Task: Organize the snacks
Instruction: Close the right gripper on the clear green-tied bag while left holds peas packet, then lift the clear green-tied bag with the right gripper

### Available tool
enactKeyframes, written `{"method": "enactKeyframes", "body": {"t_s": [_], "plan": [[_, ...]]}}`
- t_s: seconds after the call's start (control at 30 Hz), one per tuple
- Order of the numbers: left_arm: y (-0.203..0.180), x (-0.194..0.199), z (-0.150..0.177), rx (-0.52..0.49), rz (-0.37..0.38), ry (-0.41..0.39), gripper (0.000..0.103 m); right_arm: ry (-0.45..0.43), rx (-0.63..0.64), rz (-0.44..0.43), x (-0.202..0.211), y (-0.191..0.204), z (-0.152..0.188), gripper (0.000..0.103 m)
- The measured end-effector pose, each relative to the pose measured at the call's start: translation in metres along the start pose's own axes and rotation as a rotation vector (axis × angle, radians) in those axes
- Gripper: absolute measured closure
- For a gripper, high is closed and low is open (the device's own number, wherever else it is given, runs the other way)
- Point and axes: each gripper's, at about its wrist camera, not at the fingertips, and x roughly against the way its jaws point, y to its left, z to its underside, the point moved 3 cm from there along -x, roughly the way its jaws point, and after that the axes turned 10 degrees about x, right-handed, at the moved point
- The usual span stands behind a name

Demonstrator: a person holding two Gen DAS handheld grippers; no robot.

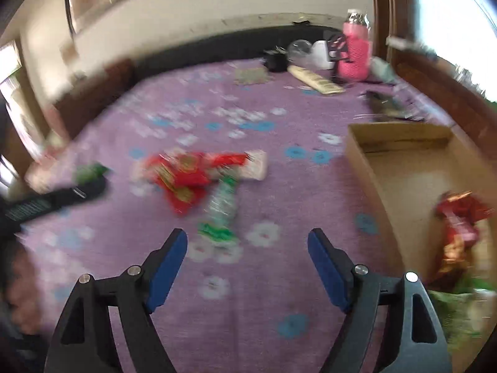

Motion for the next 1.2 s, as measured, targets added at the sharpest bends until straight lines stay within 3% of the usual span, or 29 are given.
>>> {"method": "enactKeyframes", "body": {"t_s": [0.13, 0.2, 0.23, 0.27, 0.37, 0.6, 0.7, 0.9, 1.13, 1.2], "plan": [[-0.001, 0.001, -0.001, -0.001, 0.003, -0.004, 0.061, -0.015, -0.019, -0.022, 0.002, -0.003, 0.002, 0.024], [-0.002, 0.001, 0.000, -0.005, 0.002, -0.005, 0.061, -0.012, -0.038, -0.072, 0.000, -0.006, 0.002, 0.031], [-0.002, 0.001, -0.001, -0.006, 0.003, -0.005, 0.061, -0.008, -0.037, -0.113, 0.000, -0.004, 0.002, 0.053], [-0.002, 0.001, 0.000, -0.005, 0.004, -0.005, 0.061, 0.024, -0.029, -0.138, -0.003, -0.001, 0.001, 0.069], [-0.001, 0.002, 0.000, -0.003, 0.003, -0.004, 0.061, 0.066, -0.011, -0.165, -0.005, 0.006, -0.008, 0.072], [-0.001, 0.002, 0.000, -0.004, 0.005, -0.005, 0.061, 0.076, -0.005, -0.117, -0.019, 0.003, -0.031, 0.072], [-0.001, 0.000, 0.000, -0.004, 0.004, -0.003, 0.061, 0.111, -0.009, -0.124, -0.034, 0.000, -0.029, 0.084], [-0.006, -0.001, 0.001, -0.018, 0.009, 0.001, 0.061, 0.046, 0.025, -0.105, -0.030, 0.003, -0.025, 0.091], [-0.010, 0.003, 0.002, -0.025, 0.049, -0.010, 0.061, -0.164, 0.017, -0.110, 0.001, 0.000, -0.031, 0.093], [-0.011, 0.005, 0.002, -0.024, 0.063, -0.015, 0.061, -0.185, 0.003, -0.141, 0.005, -0.001, -0.032, 0.093]]}}
